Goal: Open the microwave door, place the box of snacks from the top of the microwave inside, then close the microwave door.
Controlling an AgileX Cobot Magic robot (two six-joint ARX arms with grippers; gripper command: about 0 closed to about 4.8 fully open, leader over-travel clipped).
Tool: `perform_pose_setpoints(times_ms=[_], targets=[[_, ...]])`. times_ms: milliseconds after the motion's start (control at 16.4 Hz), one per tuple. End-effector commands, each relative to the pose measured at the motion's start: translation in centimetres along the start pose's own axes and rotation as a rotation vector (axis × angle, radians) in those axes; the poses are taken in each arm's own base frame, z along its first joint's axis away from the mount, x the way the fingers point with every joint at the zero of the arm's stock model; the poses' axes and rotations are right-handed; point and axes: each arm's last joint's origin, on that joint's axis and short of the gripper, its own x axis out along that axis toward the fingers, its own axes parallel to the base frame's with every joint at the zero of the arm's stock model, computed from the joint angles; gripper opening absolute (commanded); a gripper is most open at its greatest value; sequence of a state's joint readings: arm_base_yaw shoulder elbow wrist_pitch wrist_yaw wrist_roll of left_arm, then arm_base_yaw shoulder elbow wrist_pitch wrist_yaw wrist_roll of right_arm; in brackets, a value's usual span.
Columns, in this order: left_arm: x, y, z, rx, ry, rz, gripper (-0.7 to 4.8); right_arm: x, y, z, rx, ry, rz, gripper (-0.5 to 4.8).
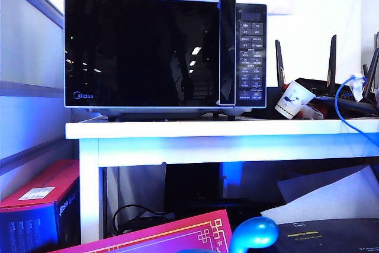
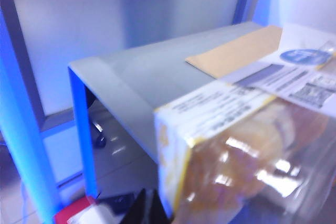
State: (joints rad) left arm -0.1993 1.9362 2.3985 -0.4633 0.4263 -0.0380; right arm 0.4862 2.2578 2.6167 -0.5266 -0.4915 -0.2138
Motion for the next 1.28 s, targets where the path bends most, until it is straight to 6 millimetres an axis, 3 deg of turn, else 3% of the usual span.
perform_pose_setpoints(times_ms=[61,365,548,670,792,974,1279], targets=[[-1.9,-0.9,1.1,-0.007,0.025,-0.032,-0.06,-4.2,1.5,3.9,-0.006,-0.015,-0.016,-0.05],[-7.9,-3.8,3.5,-0.011,0.117,-0.056,-0.06,-14.5,4.8,10.2,0.037,0.009,-0.285,-0.05],[-12.1,-5.8,5.0,0.005,0.135,-0.073,-0.06,-19.1,6.6,12.1,0.037,0.006,-0.401,-0.05],[-14.4,-6.9,6.0,0.036,0.109,-0.073,-0.06,-20.5,7.1,11.9,0.087,0.068,-0.460,-0.05],[-16.0,-7.7,6.8,0.058,0.065,-0.073,-0.06,-19.7,6.9,10.5,0.127,0.188,-0.485,-0.05],[-16.9,-8.1,7.2,0.062,0.048,-0.074,-0.06,-16.4,5.6,7.7,0.159,0.318,-0.472,-0.06],[-16.9,-8.1,7.0,0.050,0.065,-0.073,-0.06,-11.1,3.5,4.1,0.157,0.291,-0.477,-0.05]])
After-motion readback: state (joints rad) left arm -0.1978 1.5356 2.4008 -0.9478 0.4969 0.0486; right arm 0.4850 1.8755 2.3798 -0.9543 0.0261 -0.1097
